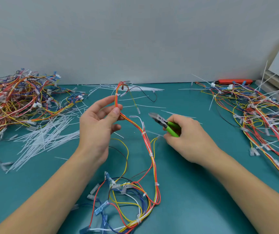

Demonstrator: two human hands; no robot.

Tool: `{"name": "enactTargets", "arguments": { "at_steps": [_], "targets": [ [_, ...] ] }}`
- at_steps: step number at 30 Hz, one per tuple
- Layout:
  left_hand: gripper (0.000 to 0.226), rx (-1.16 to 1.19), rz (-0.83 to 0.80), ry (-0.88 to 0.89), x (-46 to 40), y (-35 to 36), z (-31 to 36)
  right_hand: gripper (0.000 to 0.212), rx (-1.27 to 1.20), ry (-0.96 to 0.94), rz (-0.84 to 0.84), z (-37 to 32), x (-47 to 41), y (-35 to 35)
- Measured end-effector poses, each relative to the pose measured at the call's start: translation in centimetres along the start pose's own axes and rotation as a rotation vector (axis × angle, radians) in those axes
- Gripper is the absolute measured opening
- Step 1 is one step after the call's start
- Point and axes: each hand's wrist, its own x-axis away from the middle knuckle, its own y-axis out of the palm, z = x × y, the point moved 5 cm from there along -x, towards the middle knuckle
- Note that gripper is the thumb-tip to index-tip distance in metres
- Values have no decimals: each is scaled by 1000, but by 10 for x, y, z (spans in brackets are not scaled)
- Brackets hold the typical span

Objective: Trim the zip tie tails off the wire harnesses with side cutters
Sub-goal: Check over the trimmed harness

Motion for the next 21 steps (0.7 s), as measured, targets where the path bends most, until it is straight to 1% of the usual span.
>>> {"name": "enactTargets", "arguments": {
  "at_steps": [1, 2, 5, 7, 9, 11, 13, 16, 21],
  "targets": [
    [29, 18, 5, -14, -1, -1, 1, 16, 99, 15, 34, 2, 0, -1],
    [28, 36, 9, -26, -2, -3, 2, 15, 124, 50, 59, 5, -1, -4],
    [28, 101, 15, -55, -7, -8, 5, 11, 52, 173, 121, 16, -4, -14],
    [29, 157, -5, -80, -10, -10, 8, 9, 99, 224, 153, 20, -6, -21],
    [32, 213, -57, -111, -12, -9, 10, 16, 225, 289, 134, 26, -6, -25],
    [40, 263, -118, -137, -13, -8, 12, 25, 404, 371, 78, 34, -5, -29],
    [47, 300, -180, -162, -14, -8, 14, 35, 565, 415, 42, 41, -5, -34],
    [46, 262, -255, -156, -12, -7, 17, 47, 615, 462, 22, 45, -5, -45],
    [39, 151, -322, -103, -5, 0, 18, 46, 637, 478, -16, 47, -5, -51]
  ]
}}
